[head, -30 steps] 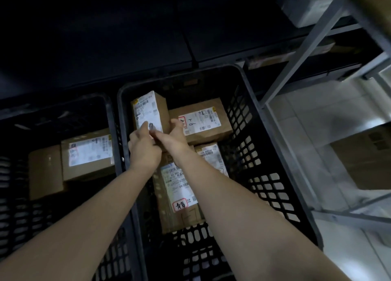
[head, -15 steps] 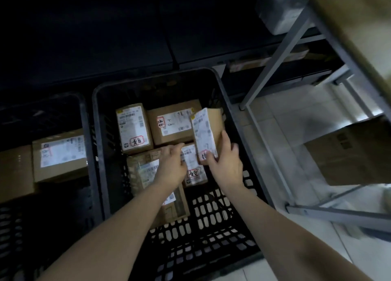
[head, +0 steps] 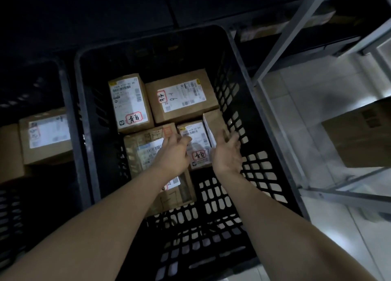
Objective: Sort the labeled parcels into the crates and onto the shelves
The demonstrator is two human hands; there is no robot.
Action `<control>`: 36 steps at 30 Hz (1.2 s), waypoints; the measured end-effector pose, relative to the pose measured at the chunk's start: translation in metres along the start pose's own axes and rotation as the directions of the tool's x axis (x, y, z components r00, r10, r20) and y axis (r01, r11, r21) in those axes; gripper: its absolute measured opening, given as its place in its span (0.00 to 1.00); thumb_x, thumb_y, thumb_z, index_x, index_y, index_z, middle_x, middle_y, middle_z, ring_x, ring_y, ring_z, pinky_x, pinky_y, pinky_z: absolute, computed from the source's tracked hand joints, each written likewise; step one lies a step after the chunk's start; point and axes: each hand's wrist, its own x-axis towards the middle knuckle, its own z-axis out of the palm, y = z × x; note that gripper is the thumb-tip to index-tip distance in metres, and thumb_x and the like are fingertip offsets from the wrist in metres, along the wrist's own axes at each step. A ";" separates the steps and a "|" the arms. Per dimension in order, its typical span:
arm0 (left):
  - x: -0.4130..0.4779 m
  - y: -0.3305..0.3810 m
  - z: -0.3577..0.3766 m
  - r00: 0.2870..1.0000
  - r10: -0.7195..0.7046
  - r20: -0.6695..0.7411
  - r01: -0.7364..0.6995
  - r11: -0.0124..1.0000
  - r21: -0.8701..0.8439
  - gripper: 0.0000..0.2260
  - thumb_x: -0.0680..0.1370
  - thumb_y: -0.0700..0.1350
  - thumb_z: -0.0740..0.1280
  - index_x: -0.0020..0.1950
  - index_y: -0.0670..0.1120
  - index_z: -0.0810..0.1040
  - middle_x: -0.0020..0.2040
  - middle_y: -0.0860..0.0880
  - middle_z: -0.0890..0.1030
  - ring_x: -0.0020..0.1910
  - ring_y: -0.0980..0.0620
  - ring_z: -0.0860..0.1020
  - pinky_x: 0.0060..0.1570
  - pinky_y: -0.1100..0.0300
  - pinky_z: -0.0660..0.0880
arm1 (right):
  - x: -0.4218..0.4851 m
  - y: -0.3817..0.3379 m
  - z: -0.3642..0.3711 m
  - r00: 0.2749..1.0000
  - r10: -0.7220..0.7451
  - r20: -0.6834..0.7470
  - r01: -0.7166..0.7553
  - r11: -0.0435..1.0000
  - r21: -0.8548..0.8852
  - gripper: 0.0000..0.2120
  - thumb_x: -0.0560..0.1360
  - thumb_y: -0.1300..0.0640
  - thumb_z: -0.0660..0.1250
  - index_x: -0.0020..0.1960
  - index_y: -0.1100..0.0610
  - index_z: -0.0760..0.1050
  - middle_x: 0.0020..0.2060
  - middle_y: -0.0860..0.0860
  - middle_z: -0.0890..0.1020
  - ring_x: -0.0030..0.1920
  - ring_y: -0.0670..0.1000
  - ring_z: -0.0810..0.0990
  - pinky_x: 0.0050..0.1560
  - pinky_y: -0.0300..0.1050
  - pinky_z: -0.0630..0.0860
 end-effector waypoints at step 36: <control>-0.032 -0.041 -0.088 0.949 -0.214 -0.233 0.184 0.972 -0.147 0.29 0.77 0.34 0.58 0.77 0.45 0.53 0.76 0.41 0.50 0.74 0.41 0.50 0.72 0.54 0.52 | -0.013 -0.123 -0.061 0.900 -0.424 0.097 0.385 0.881 0.276 0.18 0.81 0.56 0.60 0.66 0.64 0.71 0.57 0.62 0.77 0.57 0.61 0.77 0.52 0.47 0.73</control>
